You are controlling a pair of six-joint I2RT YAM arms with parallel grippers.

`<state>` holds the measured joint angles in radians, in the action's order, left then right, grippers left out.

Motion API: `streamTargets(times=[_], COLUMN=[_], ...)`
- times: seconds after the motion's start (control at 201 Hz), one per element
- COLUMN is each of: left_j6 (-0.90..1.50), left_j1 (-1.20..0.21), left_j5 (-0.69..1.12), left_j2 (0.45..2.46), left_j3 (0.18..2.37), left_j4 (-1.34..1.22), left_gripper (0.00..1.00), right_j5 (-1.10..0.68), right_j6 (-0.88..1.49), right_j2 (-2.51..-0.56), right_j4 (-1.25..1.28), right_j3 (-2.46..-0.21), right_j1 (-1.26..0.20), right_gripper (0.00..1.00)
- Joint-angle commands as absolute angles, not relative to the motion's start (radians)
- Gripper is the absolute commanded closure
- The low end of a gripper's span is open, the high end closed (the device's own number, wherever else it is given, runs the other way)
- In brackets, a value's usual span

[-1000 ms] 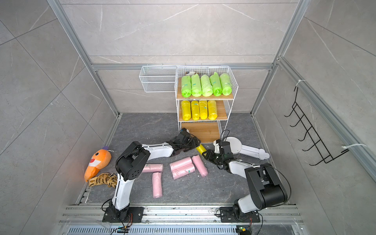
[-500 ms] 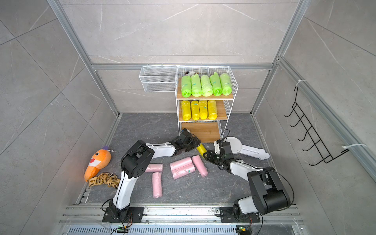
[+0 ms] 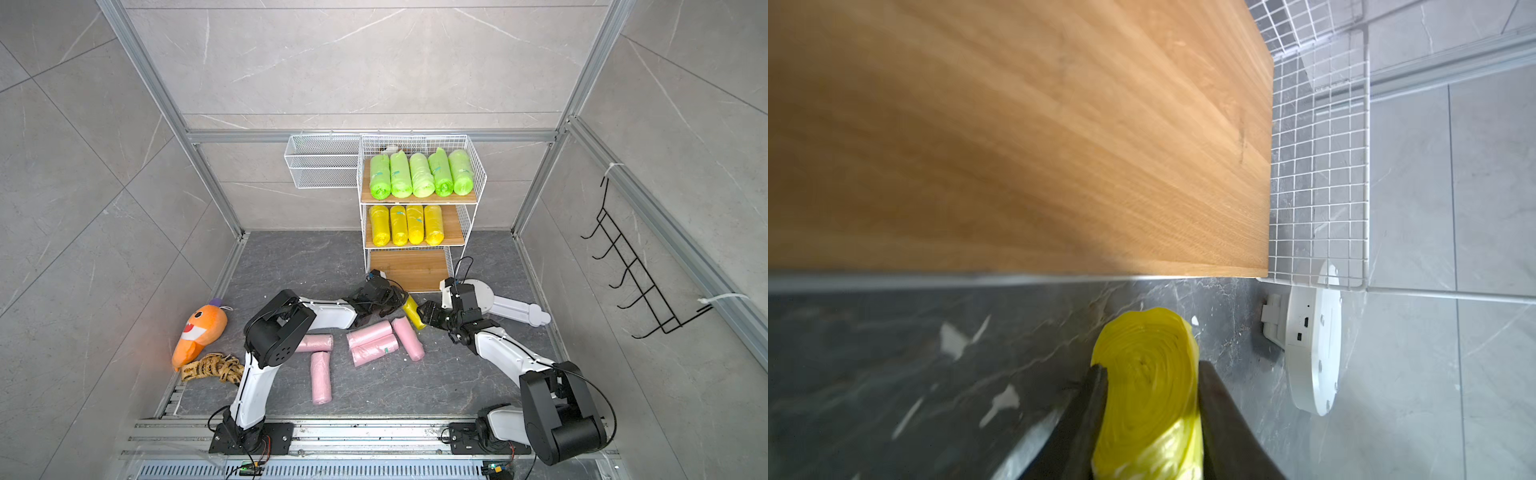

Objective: Sort the rolls of trash bags by color and place them on the shelf
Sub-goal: Pick up the roll of trash bags from the center of the board.

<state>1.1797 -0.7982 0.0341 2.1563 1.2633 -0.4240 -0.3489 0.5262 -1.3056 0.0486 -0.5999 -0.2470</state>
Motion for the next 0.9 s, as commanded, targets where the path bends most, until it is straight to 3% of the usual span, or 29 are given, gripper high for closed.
streamTargets(times=[0.0, 0.368, 0.891], left_j6=[1.282, 1.374, 1.381], left_j1=[-0.783, -0.775, -0.770], left_j5=[0.005, -0.001, -0.056], left_j2=[2.051, 1.897, 1.669], left_j3=[1.239, 1.144, 1.039], left_j4=[-0.530, -0.626, -0.638], left_gripper=[0.70, 0.71, 0.71], right_j5=[-0.360, -0.376, -0.441], right_j6=[0.518, 0.499, 0.588], right_j2=[-1.257, -1.115, -1.035], right_j4=[0.062, 0.023, 0.083], right_j3=[-0.592, -0.610, -0.658], right_j1=[-0.249, -0.251, -0.314], right_gripper=[0.34, 0.15, 0.12])
